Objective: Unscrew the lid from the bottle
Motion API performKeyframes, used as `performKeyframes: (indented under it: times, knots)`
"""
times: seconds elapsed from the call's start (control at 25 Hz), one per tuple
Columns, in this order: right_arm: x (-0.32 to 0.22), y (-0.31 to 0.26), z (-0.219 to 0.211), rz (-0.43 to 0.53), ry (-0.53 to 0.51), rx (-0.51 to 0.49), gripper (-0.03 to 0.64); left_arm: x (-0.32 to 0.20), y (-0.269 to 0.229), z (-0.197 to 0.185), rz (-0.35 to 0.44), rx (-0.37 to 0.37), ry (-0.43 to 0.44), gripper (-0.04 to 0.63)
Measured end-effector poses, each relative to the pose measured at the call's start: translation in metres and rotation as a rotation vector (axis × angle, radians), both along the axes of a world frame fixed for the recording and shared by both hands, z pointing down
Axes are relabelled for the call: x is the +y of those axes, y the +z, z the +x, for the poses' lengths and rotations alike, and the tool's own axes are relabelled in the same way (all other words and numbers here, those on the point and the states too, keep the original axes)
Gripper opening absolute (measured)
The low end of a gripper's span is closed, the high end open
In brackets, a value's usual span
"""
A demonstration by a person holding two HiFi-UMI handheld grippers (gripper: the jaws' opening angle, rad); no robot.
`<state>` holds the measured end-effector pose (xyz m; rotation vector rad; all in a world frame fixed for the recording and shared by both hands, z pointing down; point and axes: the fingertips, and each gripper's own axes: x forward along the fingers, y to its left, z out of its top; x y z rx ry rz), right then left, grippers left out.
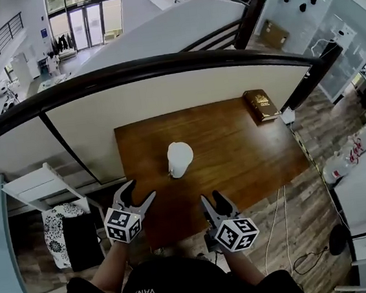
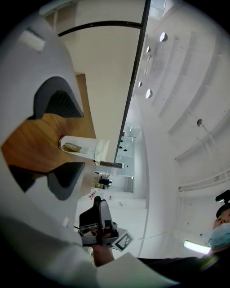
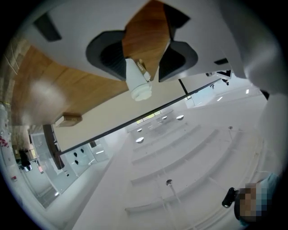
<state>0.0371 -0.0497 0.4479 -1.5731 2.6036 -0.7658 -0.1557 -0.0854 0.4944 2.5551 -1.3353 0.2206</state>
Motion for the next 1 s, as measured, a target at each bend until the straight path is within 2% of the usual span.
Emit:
performKeyframes:
  times: [0.2,0.44,0.72,1.0]
  knots:
    - [-0.005,0.009,-0.011,-0.017,0.09,0.033,0.21,-0.04,0.012,-0.002,0.002,-0.014,0.114,0.296]
    - [-0.02,0.012,-0.012,-0.014,0.143,0.073,0.21,-0.083,0.028,0.01,0.003,-0.033,0.194,0.296]
    - [-0.038,0.026,-0.006,-0.033,0.147,0.075,0.21,-0.116,0.054,0.031,0.013,-0.109,0.276,0.296]
    - [-0.053,0.039,0.002,-0.058,0.138,0.082,0.21,-0.117,0.073,0.054,0.017,-0.127,0.377,0.296]
